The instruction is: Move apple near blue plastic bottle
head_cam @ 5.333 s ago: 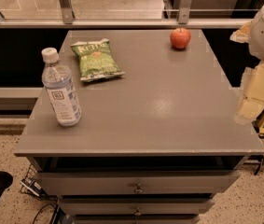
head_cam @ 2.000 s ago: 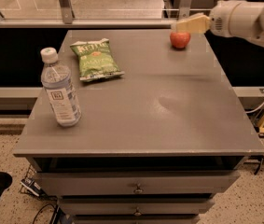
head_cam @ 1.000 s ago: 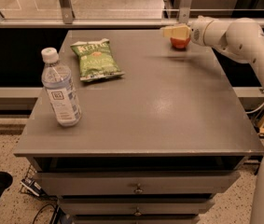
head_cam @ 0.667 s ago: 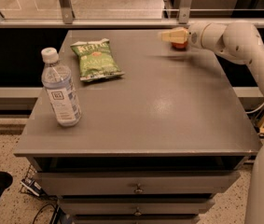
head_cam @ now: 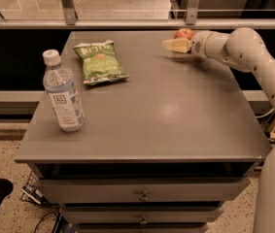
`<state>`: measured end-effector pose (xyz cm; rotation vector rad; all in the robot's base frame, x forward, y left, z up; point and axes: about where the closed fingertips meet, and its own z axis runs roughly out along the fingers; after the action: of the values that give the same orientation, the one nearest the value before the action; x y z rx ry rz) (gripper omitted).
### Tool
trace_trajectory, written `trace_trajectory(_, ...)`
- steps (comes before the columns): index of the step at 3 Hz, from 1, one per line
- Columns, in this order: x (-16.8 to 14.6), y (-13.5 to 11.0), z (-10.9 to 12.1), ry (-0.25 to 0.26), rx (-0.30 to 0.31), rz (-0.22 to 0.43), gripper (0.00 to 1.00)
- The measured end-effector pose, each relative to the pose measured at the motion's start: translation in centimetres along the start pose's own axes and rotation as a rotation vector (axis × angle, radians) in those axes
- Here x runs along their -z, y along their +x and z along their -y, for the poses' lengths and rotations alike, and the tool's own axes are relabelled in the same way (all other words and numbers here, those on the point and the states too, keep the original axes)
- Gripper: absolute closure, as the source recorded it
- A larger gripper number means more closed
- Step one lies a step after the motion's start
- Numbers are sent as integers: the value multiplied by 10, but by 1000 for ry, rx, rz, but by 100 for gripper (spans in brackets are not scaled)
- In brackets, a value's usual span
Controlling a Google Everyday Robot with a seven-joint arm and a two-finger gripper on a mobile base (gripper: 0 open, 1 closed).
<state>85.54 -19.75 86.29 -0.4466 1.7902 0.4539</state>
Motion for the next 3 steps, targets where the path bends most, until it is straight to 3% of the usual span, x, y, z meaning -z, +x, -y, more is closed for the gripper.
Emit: trace_trajectory(3,-8,4,-7,-13,-2,-6,86)
